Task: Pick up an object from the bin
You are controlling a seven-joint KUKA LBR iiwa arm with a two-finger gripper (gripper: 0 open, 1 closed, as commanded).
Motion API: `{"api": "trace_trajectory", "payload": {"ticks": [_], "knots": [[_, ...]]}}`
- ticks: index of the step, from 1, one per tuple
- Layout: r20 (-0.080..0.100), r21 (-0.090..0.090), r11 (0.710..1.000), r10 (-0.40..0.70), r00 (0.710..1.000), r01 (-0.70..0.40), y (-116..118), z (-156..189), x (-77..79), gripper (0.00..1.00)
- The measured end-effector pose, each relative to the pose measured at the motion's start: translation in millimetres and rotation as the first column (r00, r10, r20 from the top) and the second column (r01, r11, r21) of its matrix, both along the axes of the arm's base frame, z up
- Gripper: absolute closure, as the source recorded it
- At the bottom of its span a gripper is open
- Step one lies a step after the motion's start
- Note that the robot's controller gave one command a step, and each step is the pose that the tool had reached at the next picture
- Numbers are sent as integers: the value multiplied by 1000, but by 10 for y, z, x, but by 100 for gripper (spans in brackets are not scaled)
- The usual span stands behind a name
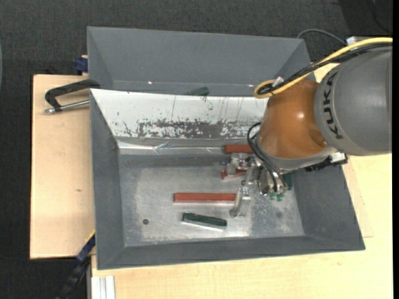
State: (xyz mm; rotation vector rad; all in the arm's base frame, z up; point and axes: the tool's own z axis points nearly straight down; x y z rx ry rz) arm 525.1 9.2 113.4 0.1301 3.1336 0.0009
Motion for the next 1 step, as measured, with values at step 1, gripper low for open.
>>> {"api": "trace_trajectory", "payload": {"ticks": [1], "knots": [[-10,3,1000,-10,1000,10,203,-266,9,0]]}}
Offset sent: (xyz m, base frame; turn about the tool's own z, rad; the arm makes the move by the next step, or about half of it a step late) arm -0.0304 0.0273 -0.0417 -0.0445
